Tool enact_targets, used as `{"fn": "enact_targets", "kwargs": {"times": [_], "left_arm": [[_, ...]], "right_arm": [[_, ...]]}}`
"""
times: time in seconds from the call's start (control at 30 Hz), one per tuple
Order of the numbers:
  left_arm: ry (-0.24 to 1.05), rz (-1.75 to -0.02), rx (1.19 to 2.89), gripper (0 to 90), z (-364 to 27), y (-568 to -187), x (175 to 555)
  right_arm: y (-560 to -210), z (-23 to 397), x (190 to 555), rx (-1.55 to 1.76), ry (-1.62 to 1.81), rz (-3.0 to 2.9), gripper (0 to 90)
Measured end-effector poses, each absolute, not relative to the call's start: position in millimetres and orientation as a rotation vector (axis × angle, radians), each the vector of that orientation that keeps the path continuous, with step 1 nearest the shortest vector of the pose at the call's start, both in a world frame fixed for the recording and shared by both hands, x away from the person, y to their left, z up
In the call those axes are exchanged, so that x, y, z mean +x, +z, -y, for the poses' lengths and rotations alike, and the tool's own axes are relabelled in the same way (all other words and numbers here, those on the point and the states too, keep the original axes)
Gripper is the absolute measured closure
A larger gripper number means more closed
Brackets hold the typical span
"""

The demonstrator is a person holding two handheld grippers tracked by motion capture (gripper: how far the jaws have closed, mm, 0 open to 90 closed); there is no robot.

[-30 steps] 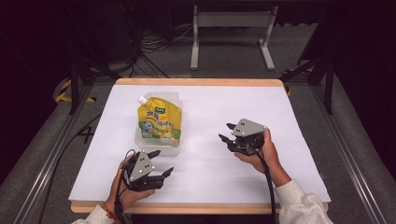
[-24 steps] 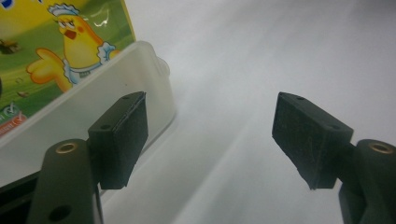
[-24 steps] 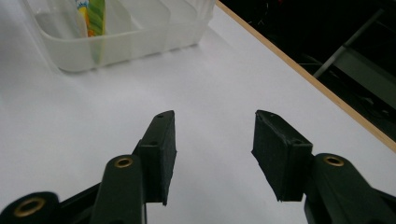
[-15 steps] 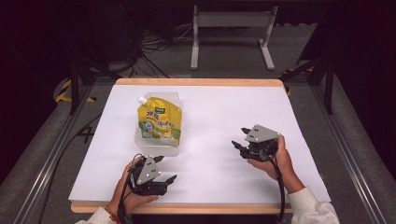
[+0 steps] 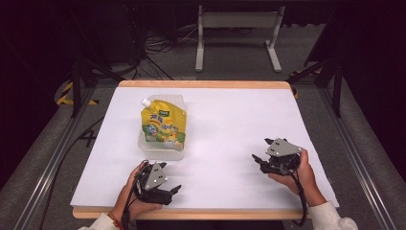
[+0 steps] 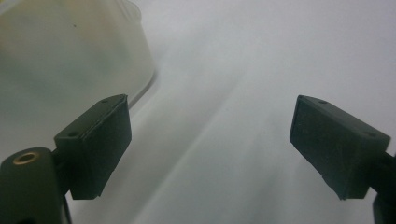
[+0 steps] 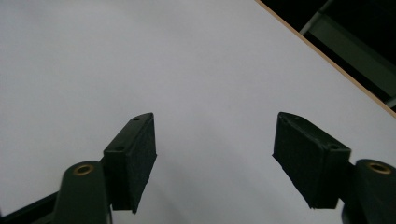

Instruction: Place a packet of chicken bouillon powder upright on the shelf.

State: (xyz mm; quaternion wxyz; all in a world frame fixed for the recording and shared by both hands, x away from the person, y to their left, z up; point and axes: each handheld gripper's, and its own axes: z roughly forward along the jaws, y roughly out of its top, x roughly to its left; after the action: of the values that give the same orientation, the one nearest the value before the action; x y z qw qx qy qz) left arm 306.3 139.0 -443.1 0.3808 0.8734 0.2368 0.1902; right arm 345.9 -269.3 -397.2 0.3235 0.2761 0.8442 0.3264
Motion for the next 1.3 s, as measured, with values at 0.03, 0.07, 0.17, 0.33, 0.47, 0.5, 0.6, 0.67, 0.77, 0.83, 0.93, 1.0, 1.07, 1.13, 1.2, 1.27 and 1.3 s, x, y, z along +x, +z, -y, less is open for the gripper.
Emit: {"fn": "enact_targets", "kwargs": {"times": [0.03, 0.07, 0.17, 0.33, 0.47, 0.5, 0.6, 0.67, 0.77, 0.83, 0.93, 1.0, 1.07, 1.13, 1.2, 1.27, 1.3], "left_arm": [[0.492, -0.601, 2.242, 12.3, -139, -444, 306], [0.487, -0.606, 2.246, 12.1, -139, -444, 307], [0.477, -0.609, 2.244, 10.3, -139, -445, 307], [0.47, -0.622, 2.242, 8.5, -140, -445, 307], [0.46, -0.639, 2.233, 7.1, -143, -446, 308], [0.459, -0.636, 2.231, 6.8, -144, -446, 309], [0.46, -0.648, 2.229, 6.4, -146, -446, 309], [0.455, -0.649, 2.221, 6.3, -148, -446, 309], [0.454, -0.652, 2.219, 6.1, -150, -446, 309], [0.45, -0.662, 2.211, 6.1, -152, -446, 309], [0.446, -0.681, 2.2, 6.0, -157, -446, 308], [0.447, -0.692, 2.196, 6.0, -160, -446, 308], [0.452, -0.709, 2.185, 6.0, -163, -446, 307], [0.455, -0.715, 2.18, 6.0, -165, -445, 307], [0.455, -0.723, 2.175, 6.0, -165, -445, 307], [0.458, -0.721, 2.175, 6.0, -165, -445, 308], [0.459, -0.718, 2.178, 5.9, -165, -445, 307]], "right_arm": [[-399, 272, 345, 0.726, 0.848, -2.215, 28.3], [-400, 275, 343, 0.73, 0.847, -2.215, 27.8], [-405, 285, 337, 0.74, 0.822, -2.21, 24.3], [-410, 298, 329, 0.764, 0.81, -2.208, 21.5], [-416, 313, 320, 0.803, 0.808, -2.196, 19.6], [-417, 318, 317, 0.816, 0.81, -2.189, 19.2], [-421, 327, 309, 0.849, 0.815, -2.174, 18.4], [-423, 334, 304, 0.879, 0.828, -2.167, 17.9], [-426, 341, 294, 0.919, 0.858, -2.154, 17.3], [-430, 344, 289, 0.95, 0.876, -2.15, 17.0], [-434, 350, 278, 0.977, 0.881, -2.134, 16.7], [-435, 354, 275, 0.998, 0.9, -2.127, 16.4], [-435, 358, 273, 1.016, 0.901, -2.111, 14.7], [-435, 362, 273, 1.027, 0.91, -2.091, 14.7], [-435, 365, 274, 1.038, 0.915, -2.081, 14.6], [-436, 365, 274, 1.037, 0.911, -2.083, 14.6], [-436, 364, 274, 1.032, 0.896, -2.085, 14.5]]}}
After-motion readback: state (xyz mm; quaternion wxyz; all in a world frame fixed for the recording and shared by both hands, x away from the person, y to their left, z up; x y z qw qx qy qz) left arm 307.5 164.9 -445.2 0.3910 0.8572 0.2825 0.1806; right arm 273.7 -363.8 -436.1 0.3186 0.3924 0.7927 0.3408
